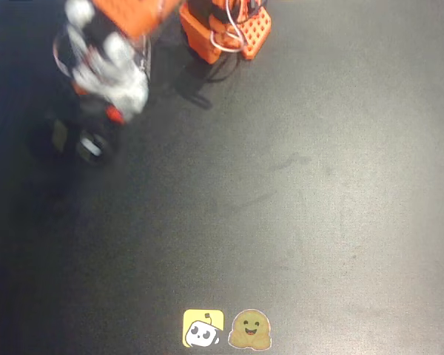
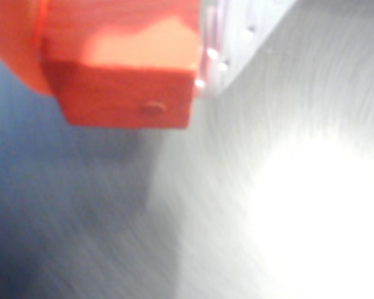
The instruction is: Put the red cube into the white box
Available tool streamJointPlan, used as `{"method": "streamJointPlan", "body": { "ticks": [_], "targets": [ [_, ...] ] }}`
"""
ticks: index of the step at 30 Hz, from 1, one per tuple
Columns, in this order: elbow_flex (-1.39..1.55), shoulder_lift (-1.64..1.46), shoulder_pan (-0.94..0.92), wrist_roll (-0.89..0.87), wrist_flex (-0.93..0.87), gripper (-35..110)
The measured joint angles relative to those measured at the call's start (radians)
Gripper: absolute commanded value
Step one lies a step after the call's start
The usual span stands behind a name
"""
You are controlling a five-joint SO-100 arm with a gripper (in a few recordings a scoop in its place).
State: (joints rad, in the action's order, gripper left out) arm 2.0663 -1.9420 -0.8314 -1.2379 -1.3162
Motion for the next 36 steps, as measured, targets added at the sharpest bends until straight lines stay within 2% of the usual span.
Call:
{"method": "streamJointPlan", "body": {
  "ticks": [4, 10, 16, 26, 29, 36],
  "targets": [
    [-0.092, -0.055, -0.120, -0.150, -0.181, 0],
    [-0.153, -0.063, -0.272, -0.287, -0.368, 0],
    [-0.149, -0.075, -0.445, -0.313, -0.396, 0],
    [-0.140, -0.091, -0.471, -0.307, -0.399, 0],
    [-0.140, -0.086, -0.477, -0.310, -0.399, 16],
    [-0.135, -0.092, -0.443, -0.310, -0.399, 20]
  ]
}}
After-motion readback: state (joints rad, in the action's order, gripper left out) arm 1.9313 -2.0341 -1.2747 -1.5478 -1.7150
